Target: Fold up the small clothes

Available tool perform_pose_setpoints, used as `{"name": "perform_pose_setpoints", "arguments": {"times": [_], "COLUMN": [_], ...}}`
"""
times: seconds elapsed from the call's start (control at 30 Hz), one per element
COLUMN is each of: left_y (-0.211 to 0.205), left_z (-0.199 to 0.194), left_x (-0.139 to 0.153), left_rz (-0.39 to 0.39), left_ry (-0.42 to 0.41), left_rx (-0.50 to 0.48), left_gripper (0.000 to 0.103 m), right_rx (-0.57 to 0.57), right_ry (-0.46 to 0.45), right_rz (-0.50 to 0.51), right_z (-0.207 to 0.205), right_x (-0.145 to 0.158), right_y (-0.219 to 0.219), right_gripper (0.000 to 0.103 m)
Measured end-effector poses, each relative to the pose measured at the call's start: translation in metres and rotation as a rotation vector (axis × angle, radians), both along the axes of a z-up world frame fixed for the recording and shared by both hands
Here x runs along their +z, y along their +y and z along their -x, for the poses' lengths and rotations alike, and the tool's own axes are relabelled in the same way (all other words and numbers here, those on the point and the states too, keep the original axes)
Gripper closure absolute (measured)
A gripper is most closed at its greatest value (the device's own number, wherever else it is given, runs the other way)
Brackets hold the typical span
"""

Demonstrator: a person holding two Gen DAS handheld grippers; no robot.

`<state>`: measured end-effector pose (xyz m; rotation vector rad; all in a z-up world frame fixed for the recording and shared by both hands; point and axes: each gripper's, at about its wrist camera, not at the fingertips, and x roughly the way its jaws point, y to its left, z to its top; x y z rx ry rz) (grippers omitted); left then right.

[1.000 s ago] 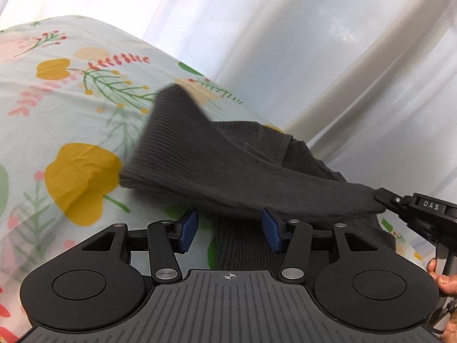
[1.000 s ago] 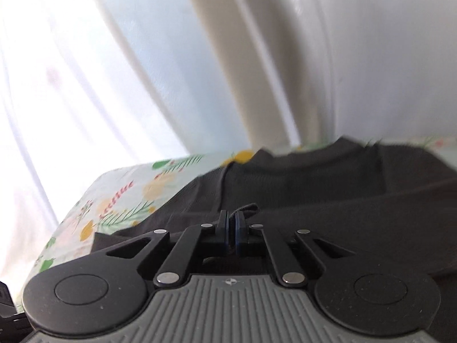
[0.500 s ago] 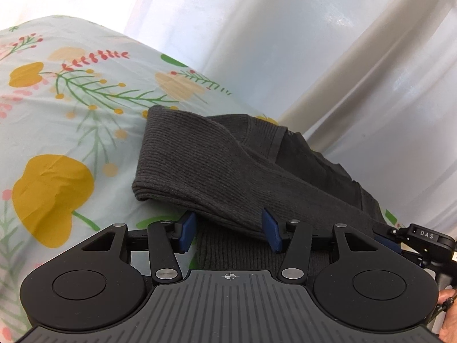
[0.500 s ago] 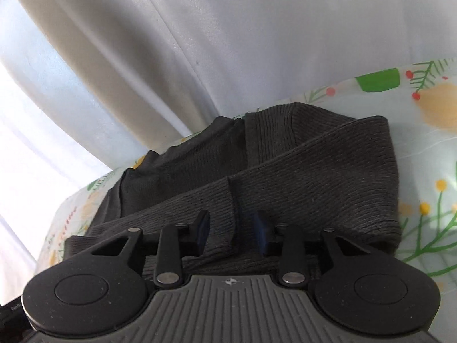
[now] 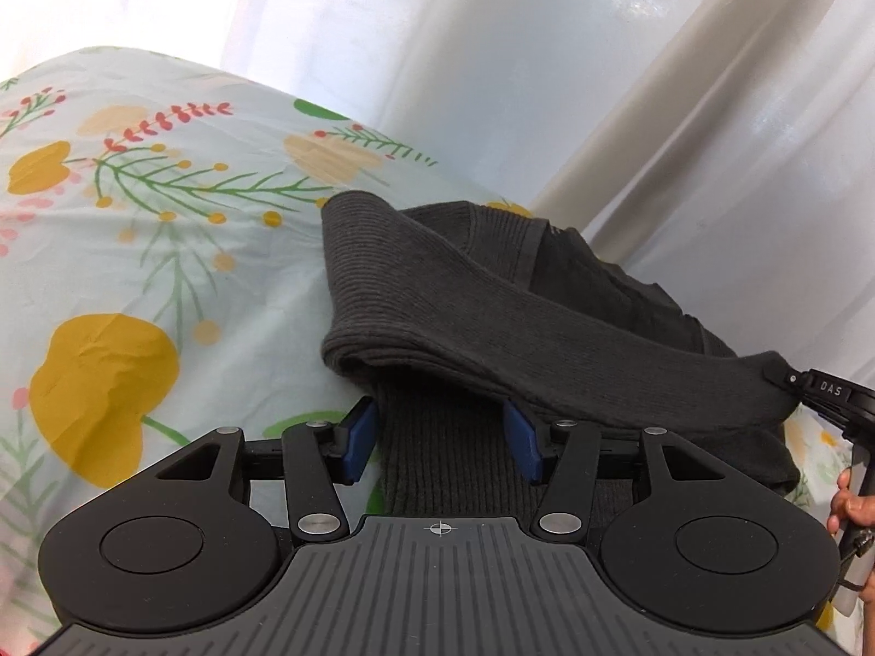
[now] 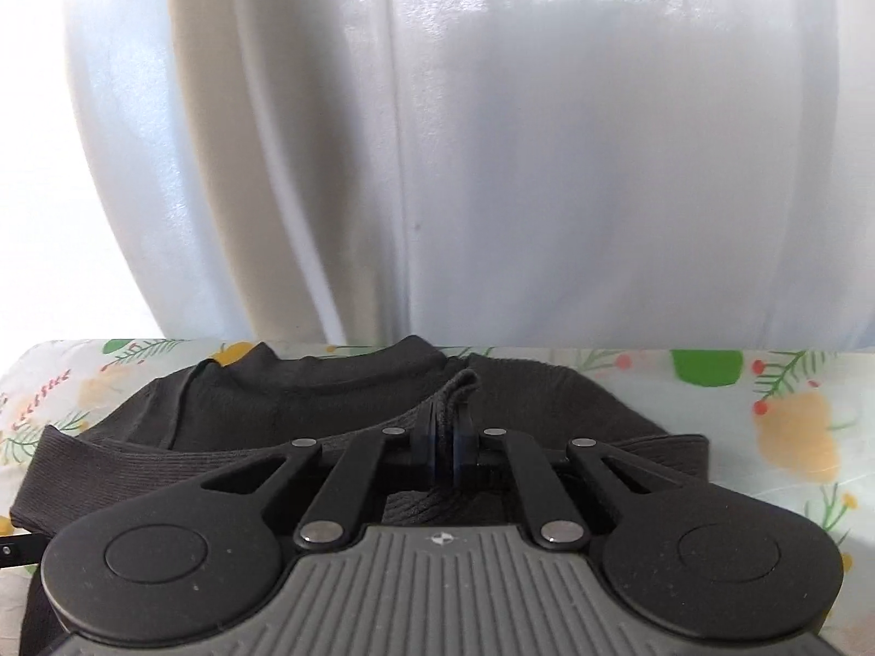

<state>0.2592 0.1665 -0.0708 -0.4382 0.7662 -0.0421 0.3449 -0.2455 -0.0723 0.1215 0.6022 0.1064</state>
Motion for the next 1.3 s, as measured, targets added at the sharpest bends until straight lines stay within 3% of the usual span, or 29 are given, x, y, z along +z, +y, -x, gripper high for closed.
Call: {"name": "perform_pose_setpoints", "arguments": {"times": [0.23, 0.4, 0.47, 0.5, 0.63, 0.73, 0.93, 1.03, 1.3], "left_y": [-0.003, -0.002, -0.003, -0.005, -0.015, -0.029, -0.048, -0.053, -0.065], "left_z": [-0.006, -0.014, -0.011, -0.009, -0.006, -0.019, -0.056, -0.064, -0.079], "left_x": [0.006, 0.01, 0.016, 0.021, 0.042, 0.043, 0.008, 0.002, -0.003], "left_rz": [-0.033, -0.04, -0.038, -0.037, -0.052, -0.084, -0.158, -0.215, -0.332], "left_ry": [-0.005, 0.025, 0.025, 0.01, -0.09, -0.121, -0.016, -0.04, -0.064], "left_rx": [-0.011, 0.0, -0.006, -0.015, -0.029, -0.076, -0.134, -0.137, -0.167], "left_gripper": [0.046, 0.046, 0.046, 0.046, 0.045, 0.041, 0.048, 0.05, 0.048], "right_rx": [-0.061, -0.13, -0.171, -0.187, -0.162, -0.09, 0.012, 0.017, 0.011], "right_ry": [0.015, -0.005, 0.041, 0.073, 0.1, 0.106, 0.12, 0.091, 0.069], "right_rz": [0.045, 0.211, 0.227, 0.192, -0.137, -0.166, -0.003, 0.099, 0.149], "right_z": [-0.006, -0.011, -0.015, -0.015, 0.001, 0.002, -0.009, -0.015, -0.034], "right_x": [-0.005, -0.012, -0.017, -0.017, -0.011, -0.015, -0.042, -0.044, -0.045], "right_y": [-0.029, -0.029, -0.035, -0.041, -0.067, -0.056, -0.017, -0.011, -0.014], "right_gripper": [0.098, 0.098, 0.097, 0.097, 0.091, 0.091, 0.091, 0.093, 0.094]}}
